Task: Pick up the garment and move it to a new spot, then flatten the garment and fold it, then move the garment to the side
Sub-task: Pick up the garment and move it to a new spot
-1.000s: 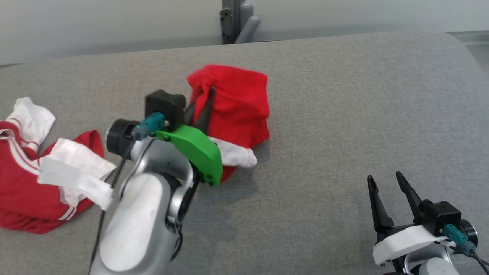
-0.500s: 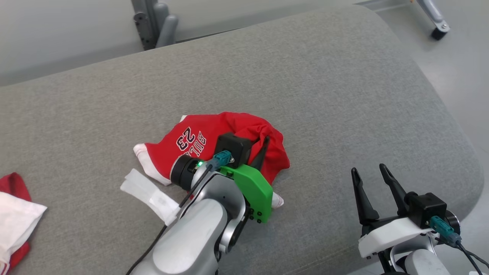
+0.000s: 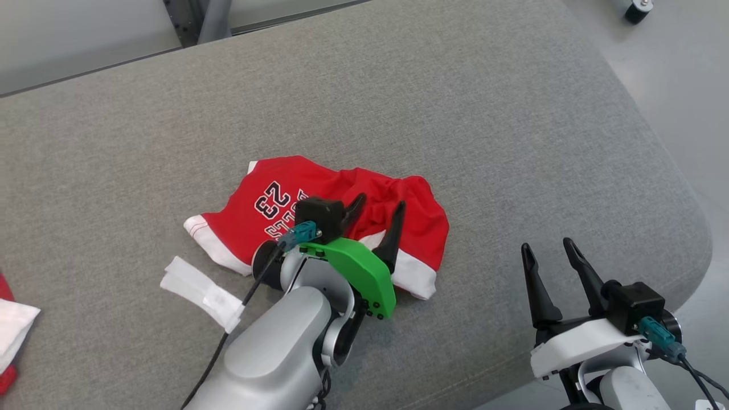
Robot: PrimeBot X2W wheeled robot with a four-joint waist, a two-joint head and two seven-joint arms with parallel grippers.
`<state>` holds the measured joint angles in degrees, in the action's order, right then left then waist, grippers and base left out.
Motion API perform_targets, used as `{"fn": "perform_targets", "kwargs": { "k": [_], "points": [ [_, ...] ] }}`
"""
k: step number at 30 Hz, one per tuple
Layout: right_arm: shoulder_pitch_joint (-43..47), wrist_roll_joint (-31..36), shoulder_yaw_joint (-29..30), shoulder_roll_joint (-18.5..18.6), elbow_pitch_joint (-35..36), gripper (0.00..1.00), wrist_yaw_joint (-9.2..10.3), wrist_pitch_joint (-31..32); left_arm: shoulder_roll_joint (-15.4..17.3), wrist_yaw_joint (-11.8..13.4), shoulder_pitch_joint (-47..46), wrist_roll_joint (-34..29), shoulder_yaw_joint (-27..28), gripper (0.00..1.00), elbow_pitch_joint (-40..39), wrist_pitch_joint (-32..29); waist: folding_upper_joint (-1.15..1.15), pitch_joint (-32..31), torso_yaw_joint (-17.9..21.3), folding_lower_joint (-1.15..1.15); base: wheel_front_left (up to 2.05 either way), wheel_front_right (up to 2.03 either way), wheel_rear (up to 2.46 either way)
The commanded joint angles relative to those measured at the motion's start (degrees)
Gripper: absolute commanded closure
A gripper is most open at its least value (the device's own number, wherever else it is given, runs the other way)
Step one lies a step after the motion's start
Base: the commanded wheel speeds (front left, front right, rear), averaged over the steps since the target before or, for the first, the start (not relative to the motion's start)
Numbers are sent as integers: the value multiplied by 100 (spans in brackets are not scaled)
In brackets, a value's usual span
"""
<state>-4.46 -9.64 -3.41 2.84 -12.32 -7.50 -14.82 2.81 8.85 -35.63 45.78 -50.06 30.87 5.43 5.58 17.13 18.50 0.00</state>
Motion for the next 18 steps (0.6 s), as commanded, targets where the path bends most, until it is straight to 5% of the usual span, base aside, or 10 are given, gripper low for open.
{"fn": "perform_targets", "kwargs": {
  "k": [1,6,18],
  "points": [
    [-21,14,1,12,-9,0,2,-36,14,-54,-58,153,5,0,-22,147,1,-59,-115,0,0,0,0],
    [90,83,56,11,84,0,2,-36,14,-32,-41,440,75,0,-169,664,1,-256,-316,0,0,0,0],
    [684,481,604,186,724,0,2,-36,1152,637,1722,-653,1068,0,-1814,975,1,-933,-870,0,0,0,0]
  ]
}}
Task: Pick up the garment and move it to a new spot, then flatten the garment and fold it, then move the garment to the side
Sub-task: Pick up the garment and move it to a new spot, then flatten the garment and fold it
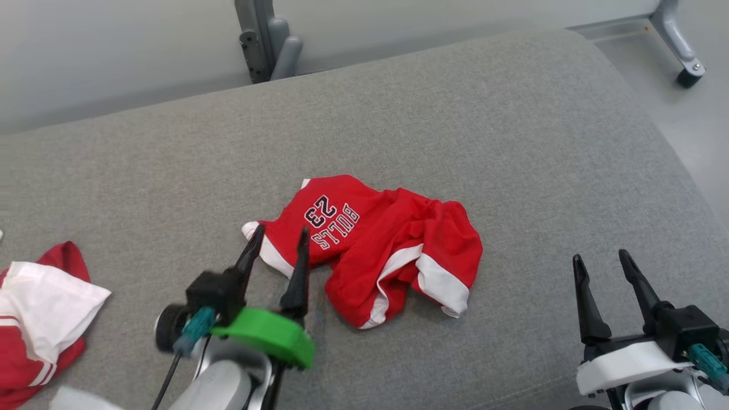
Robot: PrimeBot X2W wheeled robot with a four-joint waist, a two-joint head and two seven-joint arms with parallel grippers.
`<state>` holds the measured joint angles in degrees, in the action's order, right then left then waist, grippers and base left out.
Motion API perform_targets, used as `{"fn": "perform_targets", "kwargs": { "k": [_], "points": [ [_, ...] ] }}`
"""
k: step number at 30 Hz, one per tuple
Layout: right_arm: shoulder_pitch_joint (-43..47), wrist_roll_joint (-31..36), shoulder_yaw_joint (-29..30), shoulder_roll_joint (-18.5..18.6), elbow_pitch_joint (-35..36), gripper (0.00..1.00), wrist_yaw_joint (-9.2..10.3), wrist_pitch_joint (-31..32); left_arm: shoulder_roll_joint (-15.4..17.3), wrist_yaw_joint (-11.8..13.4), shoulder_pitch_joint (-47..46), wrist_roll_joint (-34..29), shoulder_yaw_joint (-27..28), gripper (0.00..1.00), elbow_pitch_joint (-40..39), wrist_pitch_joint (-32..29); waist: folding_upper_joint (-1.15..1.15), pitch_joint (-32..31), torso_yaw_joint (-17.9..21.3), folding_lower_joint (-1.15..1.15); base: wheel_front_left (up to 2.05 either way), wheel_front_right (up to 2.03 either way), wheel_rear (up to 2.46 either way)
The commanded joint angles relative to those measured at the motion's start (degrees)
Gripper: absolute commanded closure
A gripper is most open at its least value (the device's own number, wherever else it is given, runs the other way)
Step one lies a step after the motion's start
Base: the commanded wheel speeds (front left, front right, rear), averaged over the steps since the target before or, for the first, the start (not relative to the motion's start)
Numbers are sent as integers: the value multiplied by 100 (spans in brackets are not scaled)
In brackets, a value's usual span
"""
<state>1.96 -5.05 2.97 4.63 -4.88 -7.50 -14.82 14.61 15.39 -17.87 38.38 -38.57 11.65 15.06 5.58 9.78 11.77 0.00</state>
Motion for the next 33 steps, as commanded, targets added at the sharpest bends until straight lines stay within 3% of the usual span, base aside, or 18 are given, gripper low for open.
{"fn": "perform_targets", "kwargs": {
  "k": [1,4,11,20,26,33],
  "points": [
    [97,53,25,45,37,0,2,-36,94,45,206,-82,26,0,2,12,0,-249,-243,0,0,0,0],
    [252,127,209,124,153,0,2,-36,225,96,862,-424,429,0,-297,8,0,-333,-395,0,0,0,0],
    [508,270,457,295,190,0,2,-36,276,-319,2117,-1034,1395,0,-513,9,0,-471,-765,0,0,0,0],
    [648,309,594,366,85,0,2,-36,-191,-1052,3097,-1769,2853,0,-695,9,0,-622,-1092,0,0,0,0],
    [738,315,637,350,18,0,2,-36,-548,-1598,3269,-2201,3399,0,-718,10,0,-645,-1221,0,0,0,0],
    [745,277,563,270,-30,0,2,-36,-862,-1992,3109,-2554,3761,0,-700,10,0,-656,-1233,0,0,0,0]
  ]
}}
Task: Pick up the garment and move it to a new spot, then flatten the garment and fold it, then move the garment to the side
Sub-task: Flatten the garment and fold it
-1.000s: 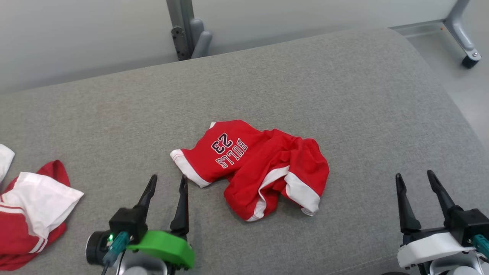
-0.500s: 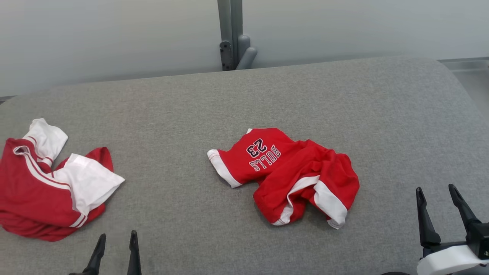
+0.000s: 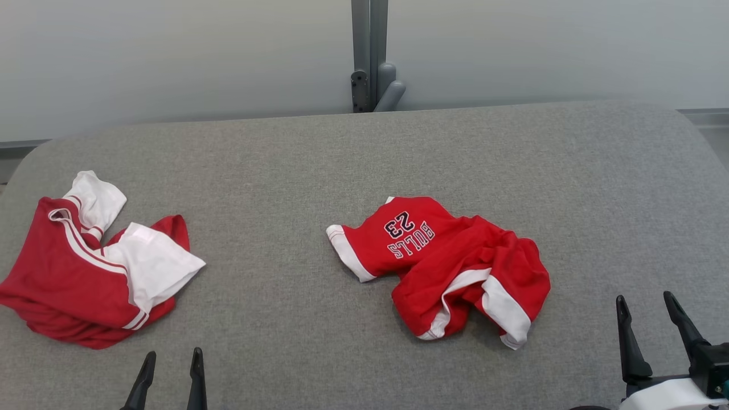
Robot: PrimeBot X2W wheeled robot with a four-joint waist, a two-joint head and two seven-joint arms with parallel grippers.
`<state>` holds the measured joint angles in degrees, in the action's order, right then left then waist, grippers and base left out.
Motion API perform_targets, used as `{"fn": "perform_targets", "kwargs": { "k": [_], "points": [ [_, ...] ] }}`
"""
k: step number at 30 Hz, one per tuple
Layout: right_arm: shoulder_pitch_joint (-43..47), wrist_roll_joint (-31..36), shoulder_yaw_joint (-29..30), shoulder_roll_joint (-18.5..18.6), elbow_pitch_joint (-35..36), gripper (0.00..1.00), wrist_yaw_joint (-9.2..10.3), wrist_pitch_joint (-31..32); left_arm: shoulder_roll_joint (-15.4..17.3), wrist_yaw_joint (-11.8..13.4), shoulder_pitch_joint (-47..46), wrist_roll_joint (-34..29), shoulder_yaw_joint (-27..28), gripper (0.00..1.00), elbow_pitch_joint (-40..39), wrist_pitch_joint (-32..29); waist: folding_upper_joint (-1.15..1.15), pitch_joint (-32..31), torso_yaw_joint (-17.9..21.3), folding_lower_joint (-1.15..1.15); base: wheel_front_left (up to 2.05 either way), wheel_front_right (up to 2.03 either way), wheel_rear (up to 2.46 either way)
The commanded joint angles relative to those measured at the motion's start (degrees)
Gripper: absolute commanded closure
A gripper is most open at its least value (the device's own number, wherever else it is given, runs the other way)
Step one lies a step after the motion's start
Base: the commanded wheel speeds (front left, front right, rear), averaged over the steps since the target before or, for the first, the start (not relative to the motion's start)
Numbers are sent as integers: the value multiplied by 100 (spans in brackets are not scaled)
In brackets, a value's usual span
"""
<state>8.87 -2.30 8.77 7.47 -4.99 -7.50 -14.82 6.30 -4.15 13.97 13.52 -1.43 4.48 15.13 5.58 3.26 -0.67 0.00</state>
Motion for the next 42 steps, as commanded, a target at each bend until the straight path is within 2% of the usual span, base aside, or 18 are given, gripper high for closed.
{"fn": "perform_targets", "kwargs": {
  "k": [1,9,17,20,23,26,34,38,42],
  "points": [
    [50,-11,-47,-18,-24,0,2,-36,-61,-69,-77,-103,89,0,18,2,0,-2,22,0,0,0,0],
    [0,-73,-133,9,-28,0,2,-36,-204,-244,-92,-279,314,0,45,2,0,4,75,0,0,0,0],
    [-59,-99,-196,22,-33,0,2,-36,-284,-291,-114,-359,358,0,64,2,0,8,180,0,0,0,0],
    [-108,-111,-245,55,19,0,2,-36,-306,-304,-135,-197,284,0,132,1,0,16,298,0,0,0,0],
    [-153,-119,-275,82,69,0,2,-36,-329,-329,-274,39,-64,0,218,2,0,39,432,0,0,0,0],
    [-230,-149,-301,113,122,0,2,-36,-330,-339,-534,383,-747,0,440,-92,0,122,634,0,0,0,0],
    [-387,-174,-393,78,210,0,2,-37,-327,-342,-1256,1759,-2386,0,1200,-1097,0,380,1099,0,0,0,0],
    [-436,-151,-354,15,248,0,2,-37,-329,-279,-1589,2244,-2810,0,1635,-1256,0,479,1333,0,0,0,0],
    [-481,-183,-347,-21,241,0,2,-37,-332,-77,-1936,2520,-2982,0,2148,-1191,0,576,1521,0,0,0,0]
  ]
}}
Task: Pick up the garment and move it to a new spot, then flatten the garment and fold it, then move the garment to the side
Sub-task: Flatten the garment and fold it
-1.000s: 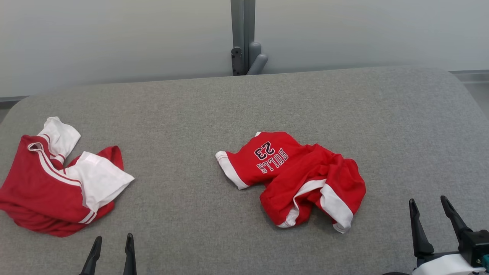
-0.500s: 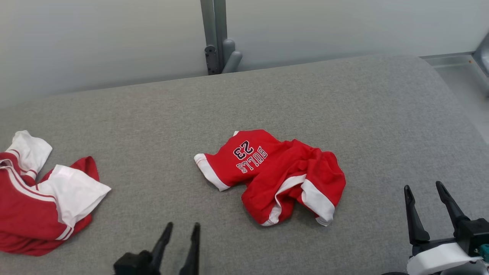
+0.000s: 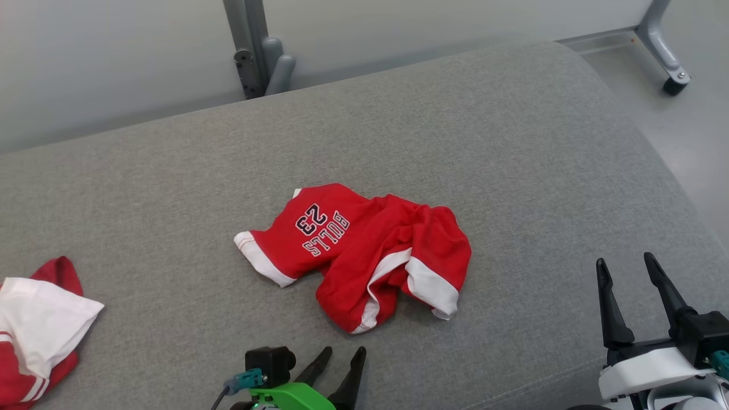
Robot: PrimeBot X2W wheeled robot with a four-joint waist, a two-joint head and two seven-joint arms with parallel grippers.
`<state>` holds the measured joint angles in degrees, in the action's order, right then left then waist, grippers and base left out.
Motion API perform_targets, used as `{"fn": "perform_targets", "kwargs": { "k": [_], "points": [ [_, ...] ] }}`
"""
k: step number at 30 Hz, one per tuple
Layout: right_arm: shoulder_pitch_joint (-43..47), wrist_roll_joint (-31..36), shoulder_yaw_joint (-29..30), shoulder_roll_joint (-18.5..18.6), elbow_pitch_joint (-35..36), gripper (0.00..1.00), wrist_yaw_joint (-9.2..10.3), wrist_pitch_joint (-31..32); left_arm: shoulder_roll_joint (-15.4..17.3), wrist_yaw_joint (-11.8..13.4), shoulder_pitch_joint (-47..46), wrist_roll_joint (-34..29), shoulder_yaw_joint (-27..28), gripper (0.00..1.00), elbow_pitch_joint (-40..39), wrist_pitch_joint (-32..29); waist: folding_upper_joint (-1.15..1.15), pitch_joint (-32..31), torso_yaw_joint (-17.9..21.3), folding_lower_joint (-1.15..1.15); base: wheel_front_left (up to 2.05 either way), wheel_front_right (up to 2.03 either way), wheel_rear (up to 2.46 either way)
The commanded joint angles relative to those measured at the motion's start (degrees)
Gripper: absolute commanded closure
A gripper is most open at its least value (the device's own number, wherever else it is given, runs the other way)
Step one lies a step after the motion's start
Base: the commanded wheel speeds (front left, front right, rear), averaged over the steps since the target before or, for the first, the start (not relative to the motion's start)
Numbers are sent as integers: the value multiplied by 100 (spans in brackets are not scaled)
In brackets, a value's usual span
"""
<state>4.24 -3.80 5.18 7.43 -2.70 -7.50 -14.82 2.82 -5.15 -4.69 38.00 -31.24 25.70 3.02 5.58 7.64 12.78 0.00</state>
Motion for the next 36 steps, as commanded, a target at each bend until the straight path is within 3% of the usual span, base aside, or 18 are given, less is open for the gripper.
{"fn": "perform_targets", "kwargs": {
  "k": [1,7,12,20,21,22,23,24,30,36],
  "points": [
    [-28,-37,10,-16,9,0,2,-37,18,26,-125,175,-25,0,128,48,0,153,212,0,0,0,0],
    [-58,-29,65,-51,10,0,2,-37,21,13,-540,610,-183,0,814,339,0,208,369,0,0,0,0],
    [-78,-19,70,-65,-15,0,2,-37,20,-88,-701,1078,-301,0,916,495,0,227,389,0,0,0,0],
    [-79,-28,66,-89,-19,0,2,-37,21,-184,-1003,1319,-521,2,1181,791,0,234,361,0,0,0,0],
    [-82,-26,61,-93,-19,0,2,-37,18,-195,-1021,1371,-562,31,1185,792,0,233,359,0,0,0,0],
    [-84,-26,57,-95,-19,0,2,-37,18,-205,-1034,1417,-610,54,1186,786,0,230,356,0,0,0,0],
    [-84,-29,57,-97,-19,0,2,-37,20,-214,-1046,1460,-652,69,1183,786,0,228,352,0,0,0,0],
    [-81,-31,59,-98,-18,0,2,-37,19,-227,-1057,1471,-680,99,1180,790,0,226,347,0,0,0,0],
    [5,-43,78,-118,-24,0,2,-37,275,-243,-1111,1596,-852,100,849,853,0,181,317,0,0,0,0],
    [99,-57,138,-131,-15,0,2,-37,1091,-243,-1011,1639,-865,100,-56,531,0,129,255,0,0,0,0]
  ]
}}
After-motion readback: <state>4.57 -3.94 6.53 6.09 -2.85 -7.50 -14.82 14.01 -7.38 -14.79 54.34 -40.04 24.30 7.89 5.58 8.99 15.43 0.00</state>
